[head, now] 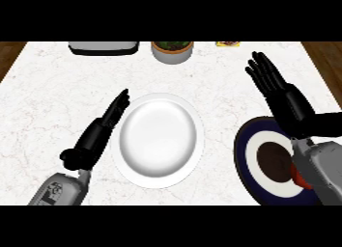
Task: Pick the bell pepper from the plate and place it in the plate
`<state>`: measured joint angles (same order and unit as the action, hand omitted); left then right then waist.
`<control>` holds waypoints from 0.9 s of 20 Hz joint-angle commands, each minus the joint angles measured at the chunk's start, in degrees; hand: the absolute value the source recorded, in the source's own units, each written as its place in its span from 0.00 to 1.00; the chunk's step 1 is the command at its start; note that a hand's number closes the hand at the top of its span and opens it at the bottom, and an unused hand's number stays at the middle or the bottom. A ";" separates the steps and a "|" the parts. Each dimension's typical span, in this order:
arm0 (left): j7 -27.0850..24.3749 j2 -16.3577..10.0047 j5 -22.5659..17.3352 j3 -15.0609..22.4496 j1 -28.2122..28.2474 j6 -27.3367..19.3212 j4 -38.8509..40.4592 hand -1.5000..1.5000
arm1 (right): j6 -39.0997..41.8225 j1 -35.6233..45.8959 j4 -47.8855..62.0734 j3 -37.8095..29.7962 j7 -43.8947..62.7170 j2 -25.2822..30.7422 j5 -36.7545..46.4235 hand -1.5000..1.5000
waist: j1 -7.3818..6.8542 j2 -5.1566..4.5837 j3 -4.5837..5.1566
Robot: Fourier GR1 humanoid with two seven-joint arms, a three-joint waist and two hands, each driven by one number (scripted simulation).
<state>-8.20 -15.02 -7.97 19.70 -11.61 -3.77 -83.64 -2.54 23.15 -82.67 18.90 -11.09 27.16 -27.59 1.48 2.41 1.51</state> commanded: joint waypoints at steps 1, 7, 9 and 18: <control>0.36 0.42 1.37 -1.44 -0.60 -2.35 -0.26 0.50 | -9.60 2.80 -0.28 -3.31 5.17 -1.68 1.86 0.00 | -1.32 -2.18 -1.44; 4.26 -5.04 2.19 -7.61 0.00 -6.22 2.57 0.50 | -17.10 -6.44 11.24 -2.93 5.96 15.43 17.08 0.00 | -0.87 -4.15 1.17; 5.80 -5.61 2.36 -8.38 0.08 -7.03 3.08 0.50 | -24.38 -9.60 16.59 -1.86 10.02 17.94 22.88 1.00 | -1.02 -3.73 -0.35; 11.78 -5.85 1.45 -10.45 -1.90 -6.21 2.56 0.50 | -54.03 -20.49 11.16 1.95 14.77 -0.21 30.82 0.00 | -0.91 -2.21 -1.41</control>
<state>2.40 -20.53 -6.20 9.74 -13.67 -10.96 -80.40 -49.52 7.47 -70.70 17.75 1.51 26.53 -3.34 0.71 0.04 0.18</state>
